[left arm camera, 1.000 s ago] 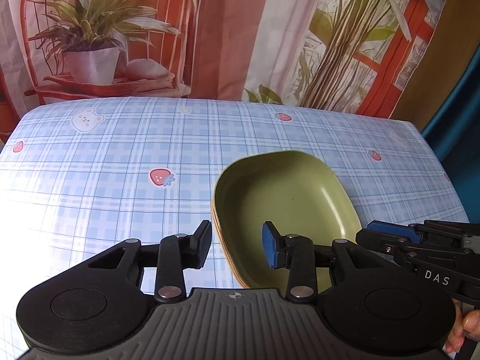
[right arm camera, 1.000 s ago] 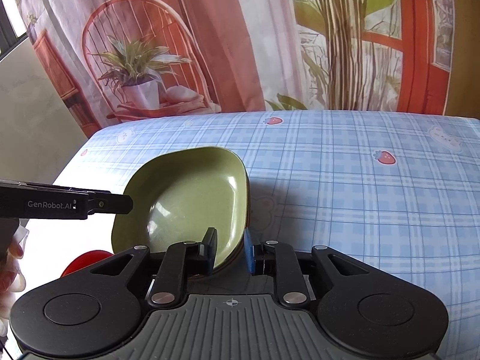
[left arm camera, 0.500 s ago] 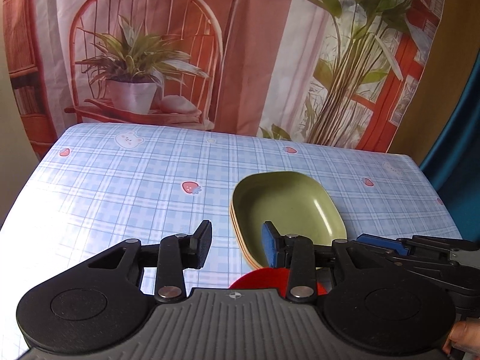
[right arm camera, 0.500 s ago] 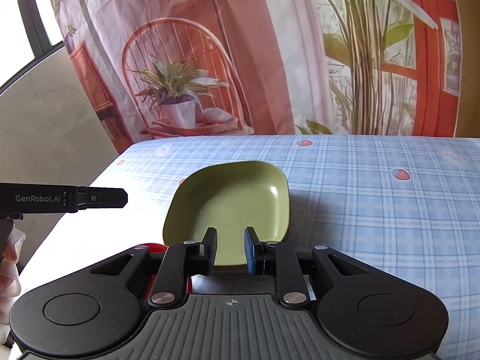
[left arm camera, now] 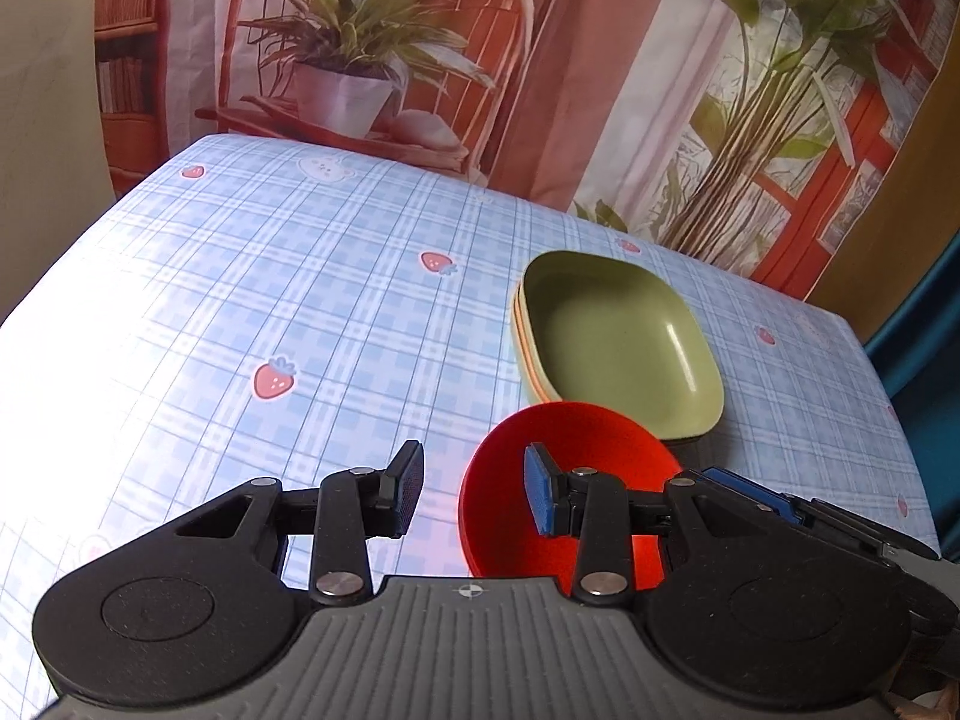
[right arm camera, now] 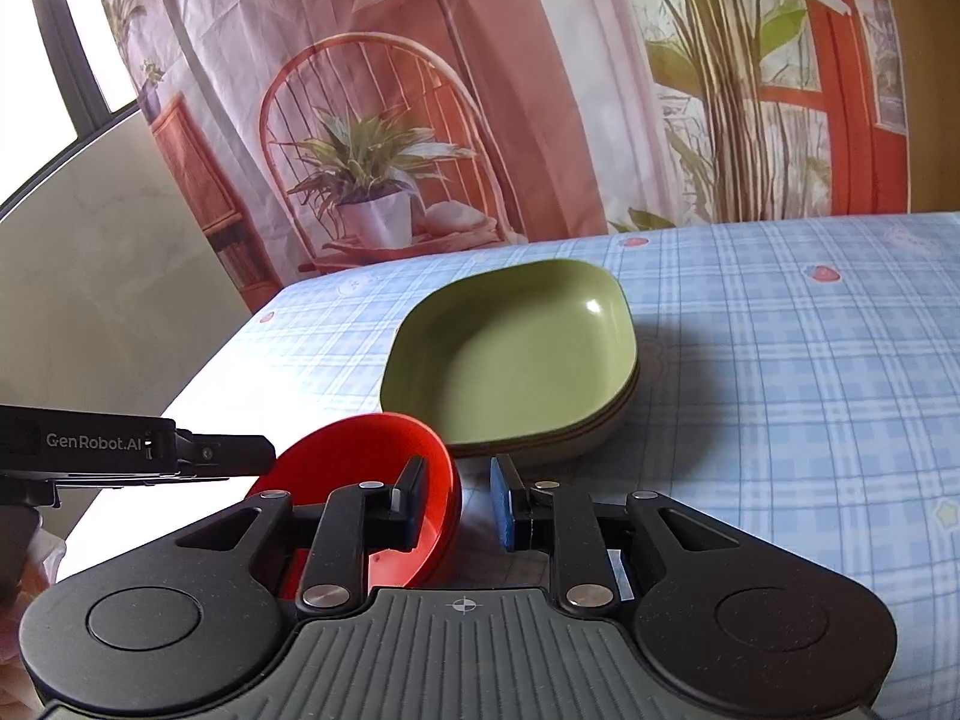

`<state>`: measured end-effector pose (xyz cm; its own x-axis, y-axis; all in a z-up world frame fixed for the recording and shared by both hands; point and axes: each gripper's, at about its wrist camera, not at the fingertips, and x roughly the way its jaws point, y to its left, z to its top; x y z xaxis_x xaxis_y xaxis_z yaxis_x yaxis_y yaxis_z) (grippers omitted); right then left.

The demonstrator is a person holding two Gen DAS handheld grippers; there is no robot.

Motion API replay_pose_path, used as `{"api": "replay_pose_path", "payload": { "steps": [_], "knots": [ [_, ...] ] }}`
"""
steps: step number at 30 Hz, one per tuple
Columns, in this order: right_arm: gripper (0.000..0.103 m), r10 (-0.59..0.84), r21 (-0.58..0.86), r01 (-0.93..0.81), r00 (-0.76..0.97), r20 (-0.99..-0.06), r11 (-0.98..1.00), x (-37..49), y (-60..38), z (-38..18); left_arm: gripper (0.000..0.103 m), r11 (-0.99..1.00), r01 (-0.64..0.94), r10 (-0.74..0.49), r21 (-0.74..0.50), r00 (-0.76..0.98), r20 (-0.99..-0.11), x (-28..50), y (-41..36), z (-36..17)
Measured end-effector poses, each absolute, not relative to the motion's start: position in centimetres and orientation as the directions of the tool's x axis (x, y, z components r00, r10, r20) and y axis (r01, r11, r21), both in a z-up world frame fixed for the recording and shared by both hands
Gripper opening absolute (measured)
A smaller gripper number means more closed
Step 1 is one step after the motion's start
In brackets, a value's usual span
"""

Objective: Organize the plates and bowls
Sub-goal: 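Close both tools on the rim of the red bowls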

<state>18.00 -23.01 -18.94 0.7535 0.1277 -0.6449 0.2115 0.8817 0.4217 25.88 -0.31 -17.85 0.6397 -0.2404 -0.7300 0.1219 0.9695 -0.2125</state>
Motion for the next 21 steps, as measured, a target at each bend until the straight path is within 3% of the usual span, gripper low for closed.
{"api": "replay_pose_path", "payload": {
  "steps": [11,21],
  "knots": [
    [0.024,0.164,0.454,0.205,0.743,-0.649,0.867,17.8,-22.7,-20.0,0.038,0.944,0.093,-0.309,-0.316,0.589,-0.747,25.7,1.0,-20.4],
    [0.024,0.2,0.492,0.205,0.733,-0.65,0.846,17.7,-22.4,-20.9,0.03,0.924,0.087,-0.353,-0.371,0.565,-0.746,25.4,1.3,-21.9]
  ]
}}
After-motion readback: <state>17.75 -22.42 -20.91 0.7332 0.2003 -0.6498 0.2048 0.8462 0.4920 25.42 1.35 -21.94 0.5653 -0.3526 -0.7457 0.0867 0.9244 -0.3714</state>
